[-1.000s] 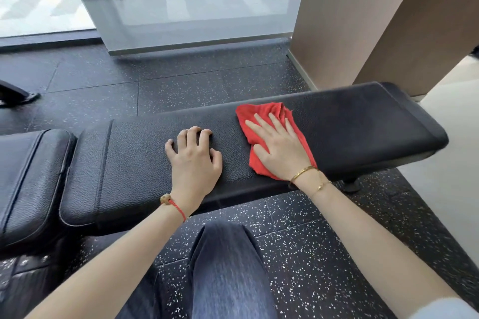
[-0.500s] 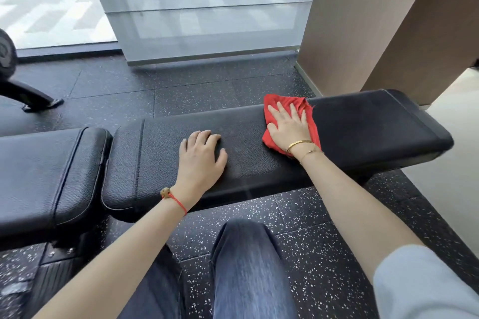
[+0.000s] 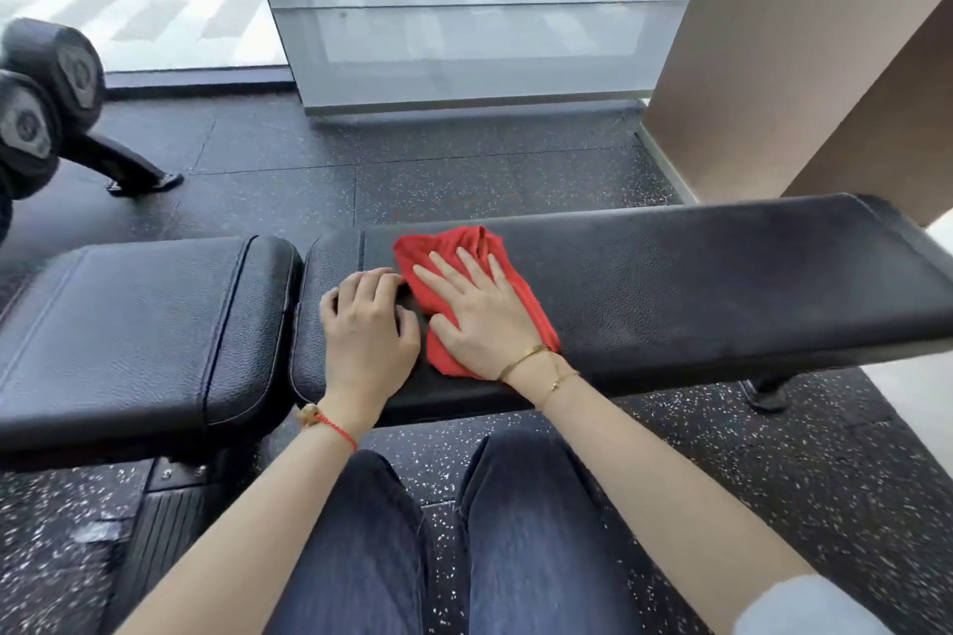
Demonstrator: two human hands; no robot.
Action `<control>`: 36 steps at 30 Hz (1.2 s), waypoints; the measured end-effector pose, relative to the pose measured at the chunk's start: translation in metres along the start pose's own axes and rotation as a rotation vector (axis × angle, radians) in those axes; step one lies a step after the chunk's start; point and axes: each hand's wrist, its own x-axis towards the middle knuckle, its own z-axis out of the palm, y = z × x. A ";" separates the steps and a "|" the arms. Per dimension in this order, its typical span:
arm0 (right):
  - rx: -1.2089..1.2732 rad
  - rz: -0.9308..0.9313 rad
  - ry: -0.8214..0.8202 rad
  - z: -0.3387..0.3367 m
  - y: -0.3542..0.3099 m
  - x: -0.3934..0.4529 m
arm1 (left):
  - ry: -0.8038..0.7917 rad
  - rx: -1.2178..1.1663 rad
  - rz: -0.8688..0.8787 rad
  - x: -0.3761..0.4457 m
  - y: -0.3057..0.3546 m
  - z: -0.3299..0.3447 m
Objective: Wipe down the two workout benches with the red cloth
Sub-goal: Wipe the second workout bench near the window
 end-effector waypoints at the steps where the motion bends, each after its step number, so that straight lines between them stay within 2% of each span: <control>1: 0.010 -0.001 0.012 -0.001 0.007 -0.011 | 0.000 0.003 0.002 0.000 -0.001 0.001; 4: 0.015 0.085 0.048 -0.010 0.042 -0.037 | 0.009 0.000 0.001 0.000 -0.004 0.003; 8: -0.048 0.370 0.034 -0.021 0.096 -0.022 | 0.009 0.006 0.002 -0.001 -0.003 0.003; 11: -0.062 0.494 0.038 -0.021 0.093 0.005 | -0.002 0.000 -0.002 -0.001 -0.002 0.002; 19: -0.034 0.166 0.053 -0.003 0.013 -0.031 | -0.012 -0.033 -0.005 -0.003 -0.003 -0.001; 22: -0.049 0.214 0.111 -0.004 0.028 -0.062 | -0.006 -0.039 0.003 -0.004 -0.004 -0.001; 25: -0.099 0.415 0.189 -0.007 0.039 -0.074 | -0.007 -0.034 -0.001 -0.004 -0.003 0.000; 28: -0.081 0.537 0.269 -0.002 0.019 -0.067 | -0.009 -0.033 -0.012 -0.004 0.001 0.001; 30: -0.055 0.520 0.314 0.007 -0.006 -0.064 | -0.005 -0.040 -0.019 -0.005 0.003 0.001; 33: -0.020 0.379 0.320 0.021 -0.046 -0.063 | -0.004 -0.037 -0.015 -0.006 0.002 0.001; 36: -0.012 0.247 0.303 0.023 -0.049 -0.065 | -0.012 -0.043 -0.001 -0.007 -0.001 0.000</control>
